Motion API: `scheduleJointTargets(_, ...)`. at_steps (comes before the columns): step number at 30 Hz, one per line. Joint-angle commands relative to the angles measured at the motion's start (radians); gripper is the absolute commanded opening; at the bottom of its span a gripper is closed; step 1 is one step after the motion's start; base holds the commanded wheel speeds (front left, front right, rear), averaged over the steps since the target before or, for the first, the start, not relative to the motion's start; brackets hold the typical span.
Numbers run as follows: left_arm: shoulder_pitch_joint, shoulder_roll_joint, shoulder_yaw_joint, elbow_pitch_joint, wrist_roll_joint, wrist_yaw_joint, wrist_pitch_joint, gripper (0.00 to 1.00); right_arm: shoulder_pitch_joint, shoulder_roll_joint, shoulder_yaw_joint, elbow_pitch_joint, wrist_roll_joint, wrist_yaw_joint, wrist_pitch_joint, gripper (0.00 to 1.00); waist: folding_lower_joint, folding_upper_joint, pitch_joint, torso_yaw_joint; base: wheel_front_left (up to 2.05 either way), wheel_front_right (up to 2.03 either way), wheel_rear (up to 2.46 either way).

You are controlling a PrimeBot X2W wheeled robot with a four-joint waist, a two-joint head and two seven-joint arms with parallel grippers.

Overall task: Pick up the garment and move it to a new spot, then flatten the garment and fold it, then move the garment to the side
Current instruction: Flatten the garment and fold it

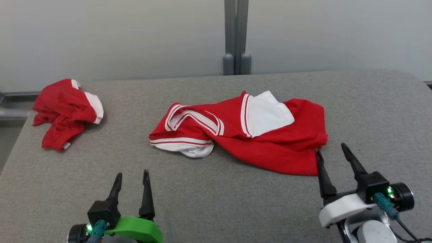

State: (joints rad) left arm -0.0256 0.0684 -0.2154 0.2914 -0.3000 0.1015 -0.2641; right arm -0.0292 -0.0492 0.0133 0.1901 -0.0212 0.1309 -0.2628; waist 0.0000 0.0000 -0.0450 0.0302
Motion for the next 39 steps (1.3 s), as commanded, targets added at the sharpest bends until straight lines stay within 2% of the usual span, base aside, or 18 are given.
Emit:
scheduleJointTargets(1, -0.025, 0.003, -0.001, -0.009, 0.004, -0.002, 0.000, 1.00, -0.034, -0.002, 0.016, 0.027, -0.037, 0.000, -0.003, 1.00, 0.0000, 0.0000, 0.030, 0.039, 0.00, 0.00, 0.00)
scheduleJointTargets(6, -0.054, 0.001, -0.017, -0.019, 0.009, -0.003, 0.004, 1.00, -0.169, -0.002, 0.055, 0.182, -0.134, 0.000, -0.003, 1.00, 0.0000, 0.0000, 0.079, 0.108, 0.00, 0.00, 0.00)
scheduleJointTargets(12, -0.094, -0.004, -0.031, -0.022, 0.004, -0.006, 0.003, 1.00, -0.340, -0.021, 0.050, 0.397, -0.214, -0.001, -0.003, 1.00, 0.0000, 0.0000, 0.167, 0.198, 0.00, 0.00, 0.00)
scheduleJointTargets(20, -0.130, -0.008, -0.037, -0.016, -0.004, -0.006, 0.000, 1.00, -0.494, -0.056, 0.073, 0.618, -0.233, -0.001, -0.003, 1.00, 0.0000, 0.0000, 0.244, 0.264, 0.00, 0.00, 0.00)
scheduleJointTargets(24, -0.140, -0.010, -0.038, -0.010, -0.005, -0.004, -0.002, 1.00, -0.538, -0.066, 0.097, 0.669, -0.223, -0.001, -0.003, 1.00, 0.0000, 0.0000, 0.256, 0.271, 0.00, 0.00, 0.00)
scheduleJointTargets(30, -0.146, -0.012, -0.036, -0.018, -0.001, -0.002, -0.001, 1.00, -0.572, -0.080, 0.109, 0.675, -0.222, -0.001, -0.003, 1.00, 0.0000, 0.0000, 0.267, 0.271, 0.00, 0.00, 0.00)
scheduleJointTargets(31, -0.146, -0.012, -0.036, -0.020, 0.000, -0.002, -0.001, 1.00, -0.576, -0.081, 0.107, 0.672, -0.224, -0.001, -0.003, 0.90, 0.0000, 0.0000, 0.269, 0.270, 0.00, 0.00, 0.00)
scheduleJointTargets(32, -0.147, -0.013, -0.036, -0.021, 0.000, -0.002, -0.002, 1.00, -0.578, -0.081, 0.107, 0.671, -0.226, -0.001, -0.003, 0.59, 0.0000, 0.0000, 0.270, 0.268, 0.00, 0.00, 0.00)
scheduleJointTargets(34, -0.149, -0.013, -0.037, -0.021, 0.002, -0.004, -0.002, 1.00, -0.583, -0.083, 0.109, 0.688, -0.231, -0.001, -0.003, 0.46, 0.0000, 0.0000, 0.273, 0.267, 0.00, 0.00, 0.00)
scheduleJointTargets(35, -0.150, -0.013, -0.038, -0.021, 0.003, -0.005, -0.001, 1.00, -0.588, -0.085, 0.109, 0.699, -0.234, -0.001, -0.003, 0.46, 0.0000, 0.0000, 0.275, 0.267, 0.00, 0.00, 0.00)
scheduleJointTargets(36, -0.151, -0.014, -0.039, -0.019, 0.004, -0.006, -0.002, 1.00, -0.597, -0.086, 0.110, 0.709, -0.236, -0.001, -0.003, 0.29, 0.0000, 0.0000, 0.276, 0.267, 0.00, 0.00, 0.00)
scheduleJointTargets(37, -0.151, -0.014, -0.040, -0.019, 0.004, -0.006, -0.002, 1.00, -0.604, -0.086, 0.109, 0.714, -0.236, -0.001, -0.003, 0.29, 0.0000, 0.0000, 0.277, 0.267, 0.00, 0.00, 0.00)
scheduleJointTargets(38, -0.150, -0.014, -0.040, -0.019, 0.005, -0.006, -0.002, 1.00, -0.612, -0.086, 0.103, 0.712, -0.234, -0.001, -0.003, 0.00, 0.0000, 0.0000, 0.278, 0.266, 0.00, 0.00, 0.00)
scheduleJointTargets(39, -0.150, -0.014, -0.040, -0.019, 0.006, -0.006, -0.002, 1.00, -0.616, -0.085, 0.096, 0.709, -0.232, -0.001, -0.003, 0.00, 0.0000, 0.0000, 0.279, 0.266, 0.00, 0.00, 0.00)
